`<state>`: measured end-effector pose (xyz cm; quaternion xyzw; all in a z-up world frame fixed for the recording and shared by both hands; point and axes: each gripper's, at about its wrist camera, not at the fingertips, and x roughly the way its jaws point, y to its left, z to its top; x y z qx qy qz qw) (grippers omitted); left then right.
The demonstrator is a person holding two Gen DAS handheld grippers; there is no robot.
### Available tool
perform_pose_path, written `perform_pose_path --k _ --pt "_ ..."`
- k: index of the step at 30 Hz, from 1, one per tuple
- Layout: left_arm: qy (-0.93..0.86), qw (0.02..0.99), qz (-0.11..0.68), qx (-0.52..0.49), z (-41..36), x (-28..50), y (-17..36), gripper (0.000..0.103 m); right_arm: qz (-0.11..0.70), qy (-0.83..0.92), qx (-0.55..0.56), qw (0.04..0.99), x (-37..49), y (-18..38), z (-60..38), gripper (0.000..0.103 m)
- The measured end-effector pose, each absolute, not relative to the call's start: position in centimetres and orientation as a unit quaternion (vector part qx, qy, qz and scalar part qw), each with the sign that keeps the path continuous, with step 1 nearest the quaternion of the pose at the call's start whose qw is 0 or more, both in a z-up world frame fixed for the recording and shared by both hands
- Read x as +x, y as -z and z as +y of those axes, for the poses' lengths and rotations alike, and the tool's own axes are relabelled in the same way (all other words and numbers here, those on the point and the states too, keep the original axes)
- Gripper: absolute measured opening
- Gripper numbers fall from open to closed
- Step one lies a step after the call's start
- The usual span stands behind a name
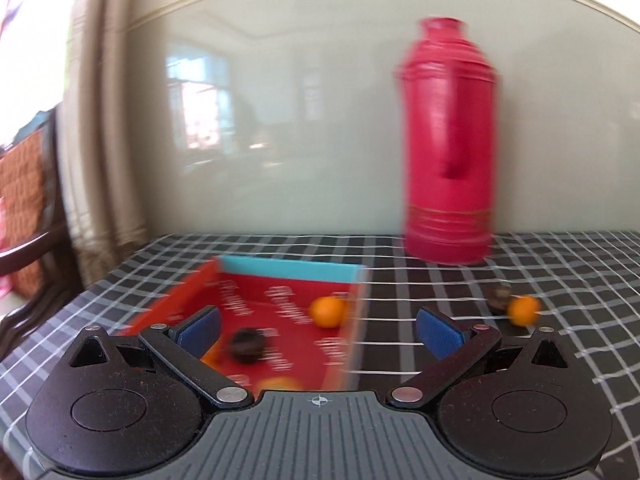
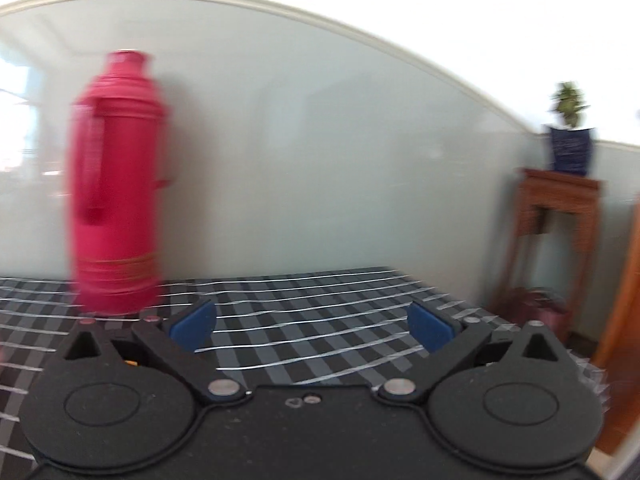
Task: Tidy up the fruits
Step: 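Reach the left gripper to the last kumquat and close on it, then carry the kumquat into the red box and open the left gripper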
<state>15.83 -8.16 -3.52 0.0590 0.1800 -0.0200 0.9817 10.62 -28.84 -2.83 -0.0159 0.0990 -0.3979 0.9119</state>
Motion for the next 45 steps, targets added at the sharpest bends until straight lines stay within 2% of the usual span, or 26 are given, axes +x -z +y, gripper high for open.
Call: perform_pose_path --k 9,19,24,29,32,35,37,39,45 --pt "0.088 0.971 0.204 0.09 -17.7 17.5 4.9 0.103 0.094 0.469 -0.005 0.878 6.9 3.1 -33.7 0.097" --pt "0.102 0.966 0.206 0.122 -24.7 19.3 6.7 0.102 0.101 0.455 0.022 0.885 5.0 3.2 -36.5 0.097" --pt "0.091 0.961 0.236 0.11 -26.2 21.9 7.5 0.089 0.105 0.446 0.024 0.888 4.6 3.3 -37.3 0.097" --pt "0.078 0.955 0.268 0.096 -26.9 23.8 8.3 0.088 0.107 0.439 0.036 0.891 4.4 3.2 -38.0 0.097" --pt "0.082 0.95 0.289 0.086 -27.1 24.6 8.7 0.076 0.111 0.436 0.041 0.892 4.6 3.3 -38.0 0.097" --pt "0.088 0.947 0.3 0.08 -27.1 25.0 8.9 0.06 0.108 0.429 0.041 0.896 4.9 3.2 -37.6 0.097" --pt "0.094 0.947 0.298 0.081 -27.2 24.9 8.9 0.044 0.107 0.425 0.036 0.898 5.0 3.1 -37.1 0.097" --pt "0.1 0.946 0.296 0.084 -27.3 24.7 8.9 0.035 0.106 0.421 0.03 0.9 5.2 3.1 -36.8 0.097" --pt "0.111 0.948 0.287 0.085 -27.0 24.0 8.6 0.034 0.102 0.414 0.029 0.904 5.4 2.8 -36.2 0.097"
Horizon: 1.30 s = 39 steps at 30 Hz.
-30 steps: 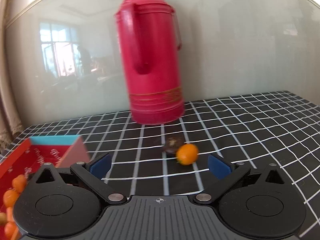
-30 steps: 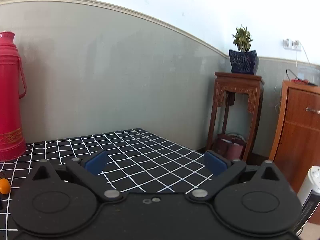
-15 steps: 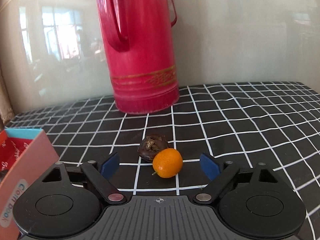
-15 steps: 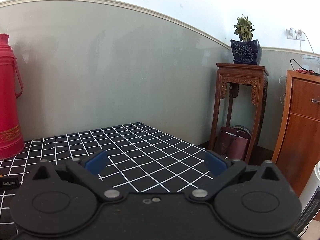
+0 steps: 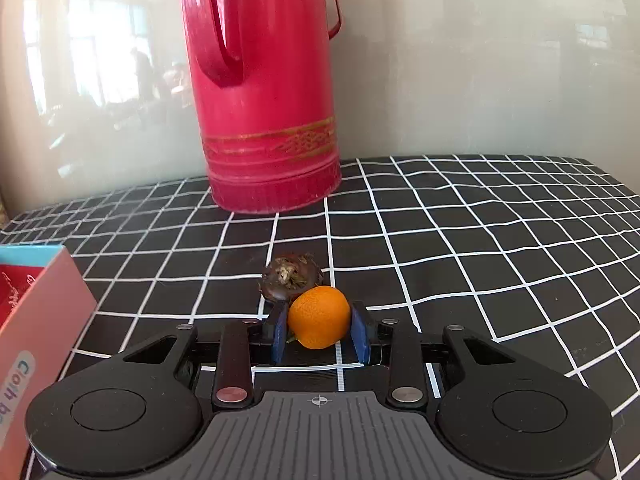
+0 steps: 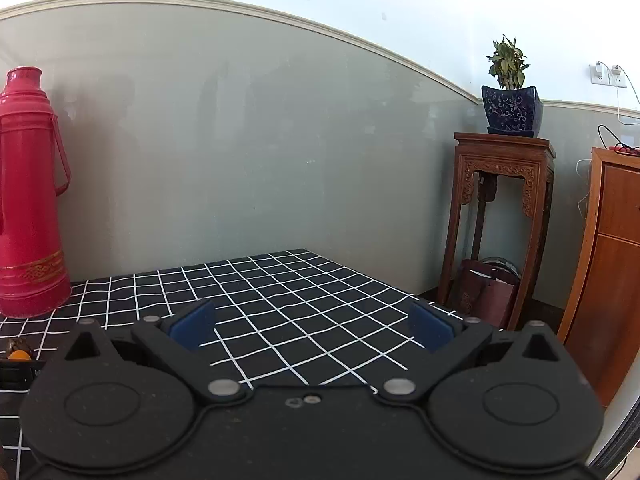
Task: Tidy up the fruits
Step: 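Carry the kumquat into the red box and open the left gripper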
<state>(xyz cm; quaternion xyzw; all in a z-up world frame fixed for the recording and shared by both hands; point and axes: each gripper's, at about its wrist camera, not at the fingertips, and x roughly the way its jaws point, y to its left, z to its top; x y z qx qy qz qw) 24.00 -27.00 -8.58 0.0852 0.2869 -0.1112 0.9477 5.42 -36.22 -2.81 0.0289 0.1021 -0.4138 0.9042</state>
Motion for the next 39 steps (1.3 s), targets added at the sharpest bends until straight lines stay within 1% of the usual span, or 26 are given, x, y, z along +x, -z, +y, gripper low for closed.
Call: perform_pose_path --k 9,22,25,30,34,39 --pt "0.119 0.954 0.264 0.081 -24.8 22.1 6.9 0.034 0.099 0.402 0.02 0.91 5.6 2.7 -35.3 0.097" --pt "0.12 0.967 0.2 0.101 -18.9 16.7 4.3 0.034 0.095 0.375 -0.005 0.922 6.0 2.7 -33.0 0.097" --pt "0.108 0.969 0.207 0.077 -16.5 16.4 3.5 0.034 0.094 0.368 -0.013 0.925 6.4 2.6 -32.2 0.097" --pt "0.061 0.972 0.228 0.007 -11.2 17.6 2.1 0.034 0.092 0.35 -0.021 0.932 6.9 2.5 -30.8 0.097" --pt "0.012 0.974 0.227 -0.002 -7.8 18.6 1.9 0.034 0.094 0.337 -0.028 0.936 7.5 2.6 -29.6 0.097" --pt "-0.036 0.965 0.259 -0.022 -4.1 20.2 3.1 0.034 0.096 0.322 -0.036 0.941 8.2 2.6 -28.4 0.097"
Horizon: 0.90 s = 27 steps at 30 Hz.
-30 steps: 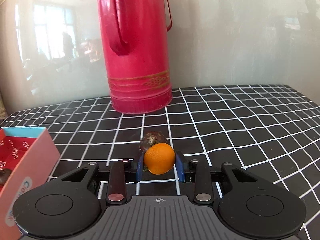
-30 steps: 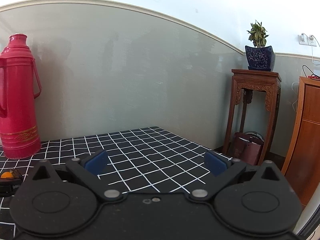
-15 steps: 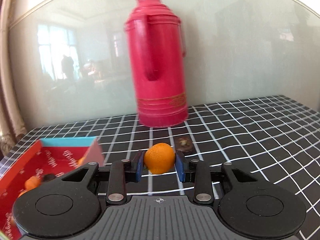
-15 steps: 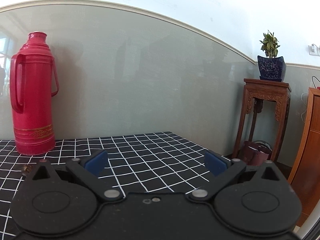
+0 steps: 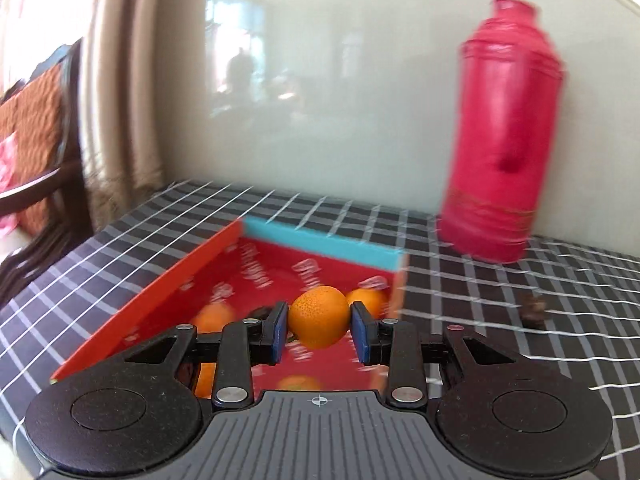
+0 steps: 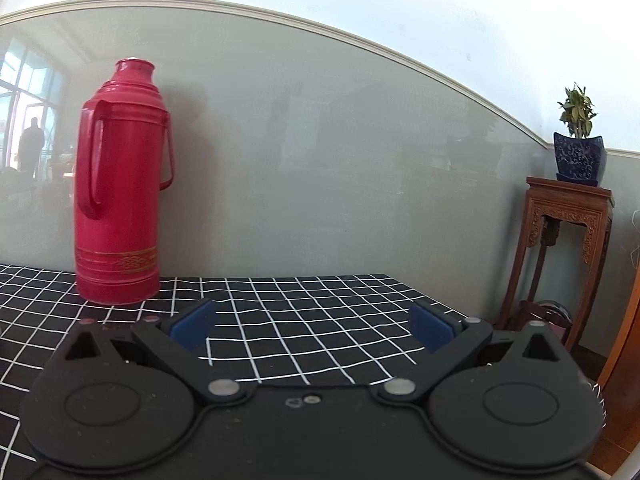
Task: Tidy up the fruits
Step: 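Carry the kumquat into the red box and open the left gripper, then reach the right gripper to the last dark brown fruit and close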
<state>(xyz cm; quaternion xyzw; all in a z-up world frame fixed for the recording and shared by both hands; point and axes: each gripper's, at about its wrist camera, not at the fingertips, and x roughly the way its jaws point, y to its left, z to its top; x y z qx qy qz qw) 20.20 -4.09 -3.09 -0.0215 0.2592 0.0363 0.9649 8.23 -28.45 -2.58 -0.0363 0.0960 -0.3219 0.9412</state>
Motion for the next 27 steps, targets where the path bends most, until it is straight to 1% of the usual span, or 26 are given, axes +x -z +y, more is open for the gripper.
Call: perform_pose_path --k 4,11,12,14,15,16,17,18,19,20,23,27 --pt "-0.062 0.96 0.274 -0.024 -2.4 20.5 4.4 0.034 0.1 0.309 -0.04 0.945 8.8 2.7 -27.6 0.097" --pt "-0.067 0.956 0.281 -0.048 -1.0 20.7 4.6 0.034 0.107 0.292 -0.047 0.949 9.9 2.9 -26.1 0.097" --pt "-0.066 0.956 0.281 -0.05 -0.8 20.8 4.5 0.036 0.108 0.289 -0.048 0.95 10.0 3.0 -25.9 0.097" --pt "-0.066 0.956 0.281 -0.057 -0.5 20.7 4.4 0.049 0.11 0.285 -0.048 0.951 10.4 3.0 -25.6 0.097" --pt "-0.07 0.956 0.278 -0.06 -0.3 20.5 4.3 0.067 0.111 0.282 -0.049 0.952 10.5 3.1 -25.4 0.097" --pt "-0.075 0.958 0.271 -0.059 -0.2 20.4 4.2 0.079 0.112 0.28 -0.05 0.952 10.7 3.1 -25.2 0.097" --pt "-0.082 0.96 0.261 -0.054 -0.1 20.1 3.9 0.082 0.114 0.278 -0.051 0.953 10.9 3.2 -25.0 0.097" --pt "-0.086 0.963 0.252 -0.048 -0.1 19.8 3.7 0.088 0.115 0.275 -0.052 0.953 11.1 3.3 -24.8 0.097" --pt "-0.088 0.964 0.246 -0.044 -0.1 19.5 3.4 0.098 0.116 0.273 -0.052 0.954 11.3 3.3 -24.6 0.097" --pt "-0.09 0.965 0.242 -0.042 0.0 19.3 3.1 0.103 0.118 0.27 -0.053 0.954 11.5 3.4 -24.4 0.097" --pt "-0.09 0.969 0.229 -0.031 0.3 18.7 2.7 0.103 0.124 0.261 -0.053 0.956 12.3 3.6 -23.7 0.097" --pt "-0.086 0.969 0.23 -0.02 0.8 18.2 2.7 0.103 0.131 0.249 -0.058 0.958 13.4 4.0 -22.8 0.097"
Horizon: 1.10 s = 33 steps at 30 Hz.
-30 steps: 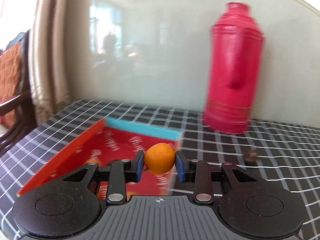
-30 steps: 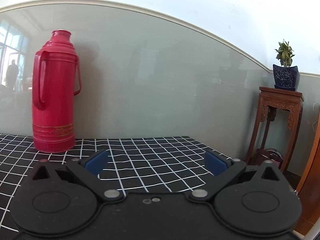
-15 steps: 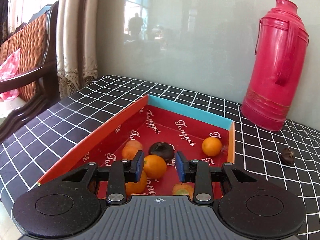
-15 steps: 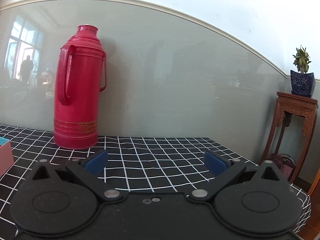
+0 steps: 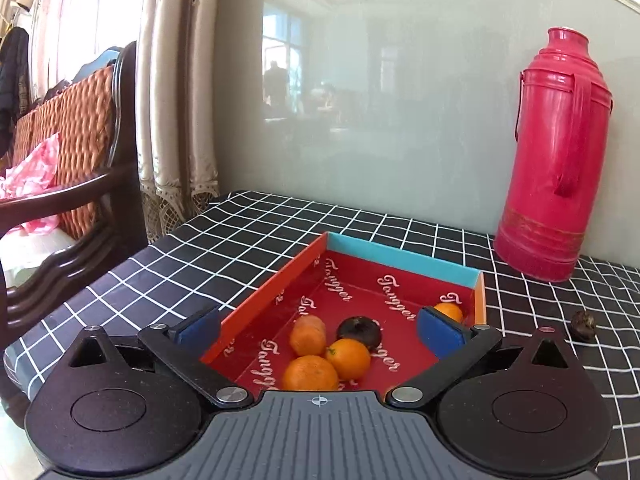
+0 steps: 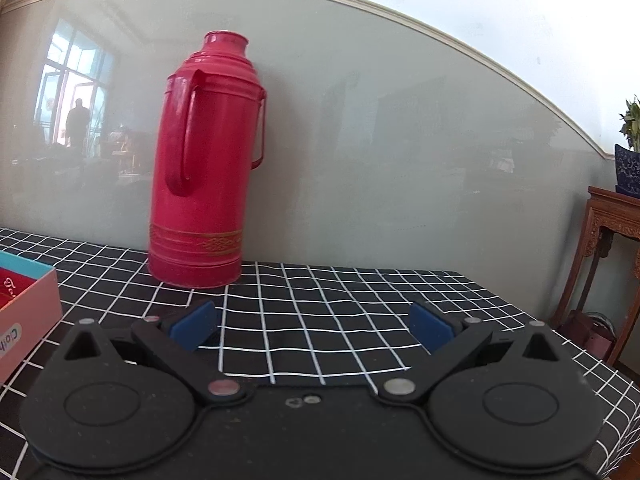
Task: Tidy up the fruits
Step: 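Reach the right gripper to the last dark brown fruit and close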
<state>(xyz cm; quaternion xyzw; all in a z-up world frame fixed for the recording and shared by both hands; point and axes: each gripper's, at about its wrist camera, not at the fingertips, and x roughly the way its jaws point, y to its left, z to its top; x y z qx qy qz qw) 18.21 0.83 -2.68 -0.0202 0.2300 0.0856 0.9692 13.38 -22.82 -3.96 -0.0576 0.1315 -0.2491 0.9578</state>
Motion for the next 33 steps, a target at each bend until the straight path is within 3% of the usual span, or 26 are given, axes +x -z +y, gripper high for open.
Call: perform_pose_path --k 12,20,29,31,33 --pt "-0.14 0.969 0.203 0.023 3.7 16.6 3.0 0.103 0.207 0.186 -0.008 0.961 19.2 5.5 -22.0 0.097" --pt "-0.184 0.958 0.221 -0.008 7.6 17.2 3.7 0.103 0.259 0.153 0.005 0.954 23.2 6.4 -21.6 0.088" --pt "-0.202 0.953 0.226 -0.003 9.2 17.1 4.1 0.103 0.315 0.154 0.034 0.936 27.9 7.9 -23.7 0.061" --pt "-0.205 0.952 0.228 -0.003 9.4 17.2 4.2 0.103 0.318 0.15 0.039 0.935 28.2 8.1 -24.0 0.053" --pt "-0.207 0.951 0.23 -0.004 9.6 17.2 4.2 0.103 0.317 0.146 0.031 0.937 28.3 8.1 -24.0 0.035"
